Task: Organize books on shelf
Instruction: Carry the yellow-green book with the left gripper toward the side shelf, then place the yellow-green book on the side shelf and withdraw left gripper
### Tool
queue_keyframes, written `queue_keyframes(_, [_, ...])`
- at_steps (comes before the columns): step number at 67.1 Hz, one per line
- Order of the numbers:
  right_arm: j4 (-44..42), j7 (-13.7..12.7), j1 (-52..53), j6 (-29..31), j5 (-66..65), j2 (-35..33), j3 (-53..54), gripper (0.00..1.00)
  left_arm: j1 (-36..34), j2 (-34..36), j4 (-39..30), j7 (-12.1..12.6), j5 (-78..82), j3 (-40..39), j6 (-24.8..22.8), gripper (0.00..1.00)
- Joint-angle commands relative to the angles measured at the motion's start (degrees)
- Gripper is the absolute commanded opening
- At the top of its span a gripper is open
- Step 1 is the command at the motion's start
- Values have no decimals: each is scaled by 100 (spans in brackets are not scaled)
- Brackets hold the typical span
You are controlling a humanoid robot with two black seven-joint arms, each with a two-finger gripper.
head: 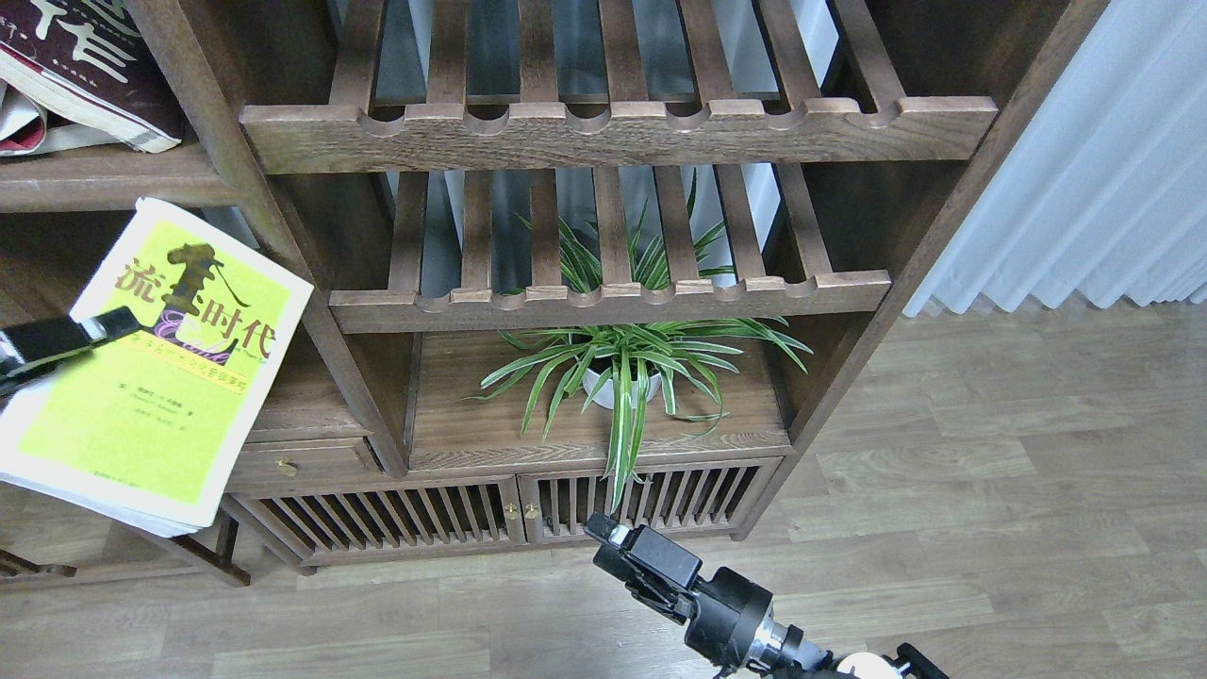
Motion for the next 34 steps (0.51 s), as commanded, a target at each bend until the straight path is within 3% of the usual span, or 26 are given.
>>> queue_keyframes(1, [-10, 0, 73, -1, 9, 0, 1, 99, -669, 290, 78, 68, -7, -88, 2, 2])
queue_keyframes(18, [-11, 0, 82, -1, 18, 0, 9, 99, -1673, 414, 447, 252, 2, 52, 2, 2])
queue_keyframes(34, [-11, 0, 82, -1, 18, 0, 18, 99, -2332, 431, 641, 270, -7, 334, 2, 2])
